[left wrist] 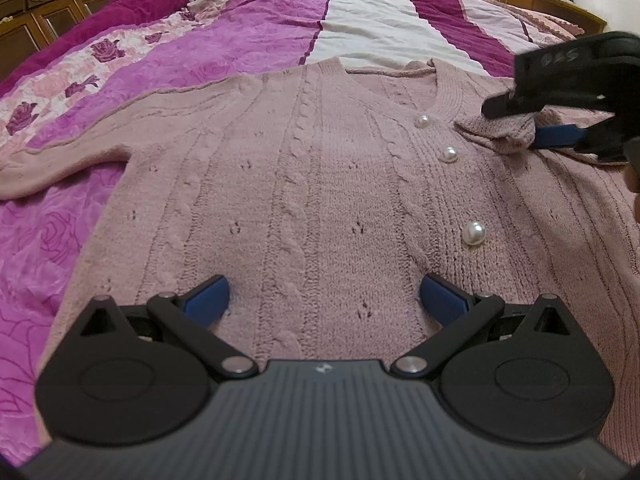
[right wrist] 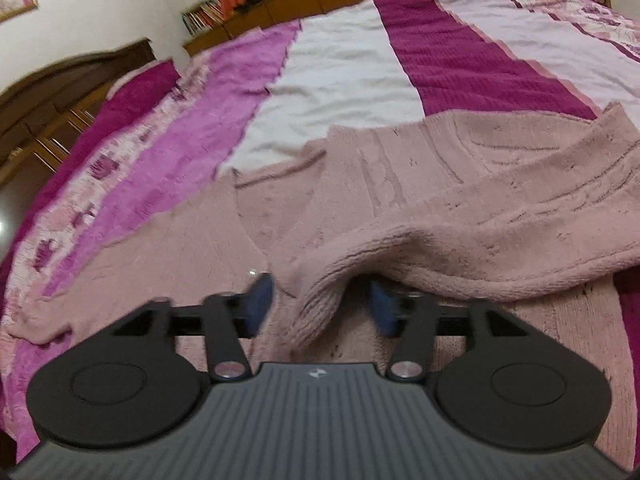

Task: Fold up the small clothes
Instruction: 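Carry the sleeve cuff with the right tool across the cardigan body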

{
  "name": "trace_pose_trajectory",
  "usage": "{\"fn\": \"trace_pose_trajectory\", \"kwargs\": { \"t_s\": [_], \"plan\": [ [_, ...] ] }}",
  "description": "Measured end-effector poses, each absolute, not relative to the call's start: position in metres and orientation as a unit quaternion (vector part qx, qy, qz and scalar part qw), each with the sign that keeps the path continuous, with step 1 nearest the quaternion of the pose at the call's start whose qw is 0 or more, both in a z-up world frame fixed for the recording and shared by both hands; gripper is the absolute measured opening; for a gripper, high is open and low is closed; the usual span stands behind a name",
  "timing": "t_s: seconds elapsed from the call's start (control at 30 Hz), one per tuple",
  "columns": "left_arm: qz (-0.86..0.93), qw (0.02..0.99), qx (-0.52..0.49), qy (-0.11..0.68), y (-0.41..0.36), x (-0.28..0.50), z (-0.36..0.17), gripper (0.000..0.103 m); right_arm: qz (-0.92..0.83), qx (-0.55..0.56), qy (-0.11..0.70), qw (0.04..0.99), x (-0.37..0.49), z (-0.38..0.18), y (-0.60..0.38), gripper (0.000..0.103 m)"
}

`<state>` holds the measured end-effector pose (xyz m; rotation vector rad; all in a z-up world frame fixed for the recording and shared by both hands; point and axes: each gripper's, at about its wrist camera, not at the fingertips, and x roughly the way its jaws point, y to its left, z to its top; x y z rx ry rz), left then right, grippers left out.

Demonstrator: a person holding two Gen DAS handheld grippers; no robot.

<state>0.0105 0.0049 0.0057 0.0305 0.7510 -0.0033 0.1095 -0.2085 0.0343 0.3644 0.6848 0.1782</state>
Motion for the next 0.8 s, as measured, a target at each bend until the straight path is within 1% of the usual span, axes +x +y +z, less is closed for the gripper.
{"fn": "trace_pose_trajectory", "kwargs": {
  "t_s": [0.13, 0.37, 0.5, 0.6, 0.7, 0.8],
  "plan": [
    [-0.005, 0.929, 0.014, 0.37, 0.005, 0.012, 0.006, 0.103, 0.099, 0.174, 0.311, 0.929, 0.09, 0.047, -0.212, 0.076],
    [-0.009, 0.928, 0.018, 0.371, 0.006, 0.012, 0.007, 0.103, 0.09, 0.181, 0.292, 0.935, 0.056, 0.067, -0.226, 0.079],
    [-0.023, 0.923, 0.005, 0.384, 0.009, 0.012, 0.02, 0.103, 0.068, 0.173, 0.275, 0.943, 0.035, 0.081, -0.236, 0.081],
    [-0.04, 0.929, 0.007, 0.369, 0.005, 0.01, 0.033, 0.103, 0.051, 0.165, 0.258, 0.951, 0.023, 0.087, -0.247, 0.086],
    [-0.045, 0.935, 0.035, 0.349, -0.006, 0.013, 0.046, 0.103, 0.03, 0.158, 0.252, 0.954, 0.015, 0.085, -0.26, 0.087],
    [-0.058, 0.935, 0.044, 0.347, -0.015, 0.023, 0.055, 0.103, 0.008, 0.163, 0.251, 0.954, 0.013, 0.079, -0.271, 0.087]
  ]
}}
